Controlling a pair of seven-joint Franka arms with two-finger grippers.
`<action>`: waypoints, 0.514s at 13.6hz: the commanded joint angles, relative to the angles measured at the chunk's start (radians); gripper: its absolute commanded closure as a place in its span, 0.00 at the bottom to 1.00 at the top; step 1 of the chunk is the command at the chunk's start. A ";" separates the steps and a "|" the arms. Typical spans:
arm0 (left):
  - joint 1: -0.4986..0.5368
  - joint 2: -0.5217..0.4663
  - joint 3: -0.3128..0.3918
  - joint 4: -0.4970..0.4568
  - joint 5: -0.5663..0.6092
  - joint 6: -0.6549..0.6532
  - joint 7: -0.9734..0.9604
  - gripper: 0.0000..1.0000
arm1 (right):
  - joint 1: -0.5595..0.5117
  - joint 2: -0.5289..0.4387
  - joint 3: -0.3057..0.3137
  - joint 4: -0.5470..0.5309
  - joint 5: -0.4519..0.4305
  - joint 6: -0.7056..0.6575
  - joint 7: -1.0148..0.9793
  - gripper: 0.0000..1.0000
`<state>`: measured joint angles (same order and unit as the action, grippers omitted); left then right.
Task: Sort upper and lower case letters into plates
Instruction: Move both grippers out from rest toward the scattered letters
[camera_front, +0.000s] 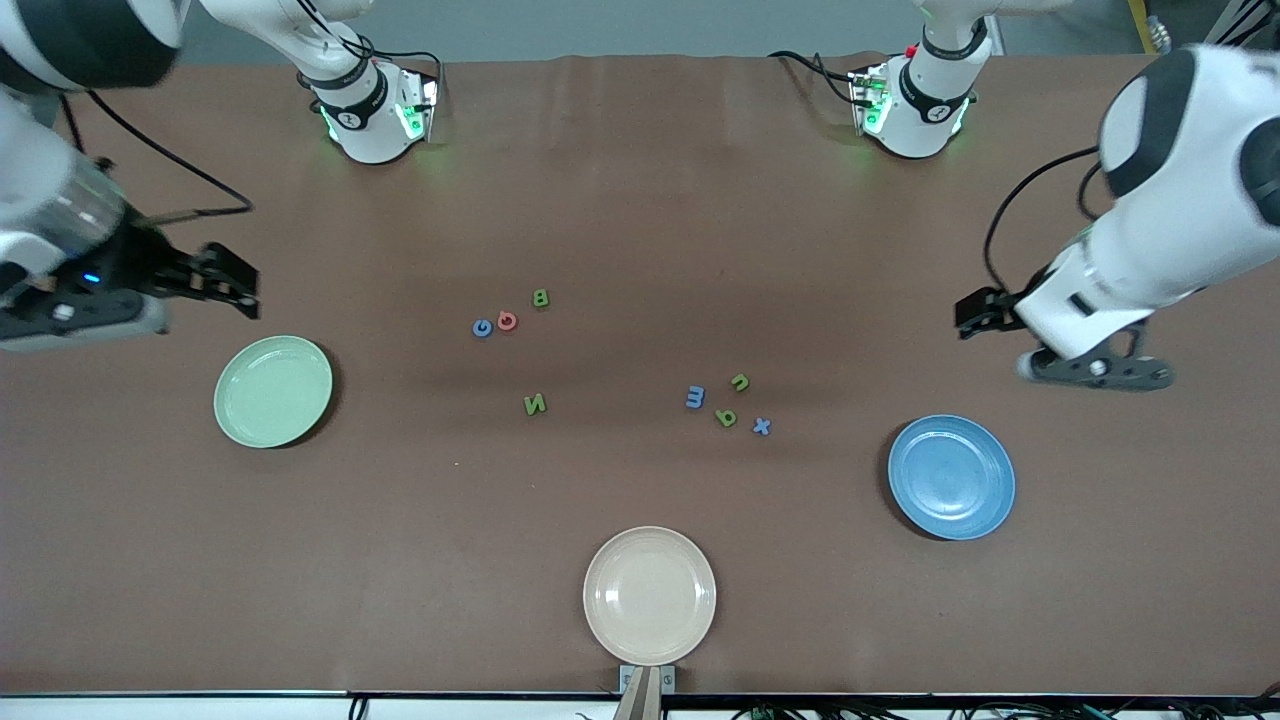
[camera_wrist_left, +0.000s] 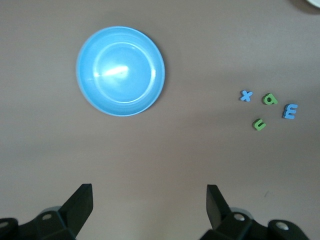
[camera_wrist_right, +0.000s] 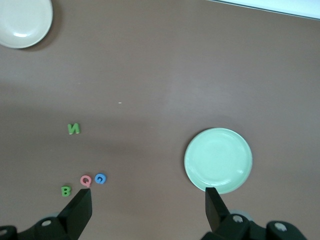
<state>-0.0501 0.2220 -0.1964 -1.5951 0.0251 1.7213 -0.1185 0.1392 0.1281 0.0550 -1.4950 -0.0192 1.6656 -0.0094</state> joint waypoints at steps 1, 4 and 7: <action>-0.051 0.100 -0.005 -0.002 0.010 0.090 -0.056 0.00 | 0.033 0.040 -0.007 -0.004 -0.007 0.006 -0.009 0.00; -0.140 0.201 -0.003 -0.011 0.034 0.220 -0.199 0.00 | 0.111 0.106 -0.007 -0.004 -0.011 0.020 0.003 0.01; -0.206 0.298 -0.005 -0.040 0.082 0.371 -0.257 0.03 | 0.198 0.172 -0.007 -0.024 -0.004 0.095 0.083 0.01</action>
<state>-0.2241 0.4795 -0.2044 -1.6254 0.0820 2.0266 -0.3449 0.2863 0.2663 0.0547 -1.5057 -0.0202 1.7191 0.0171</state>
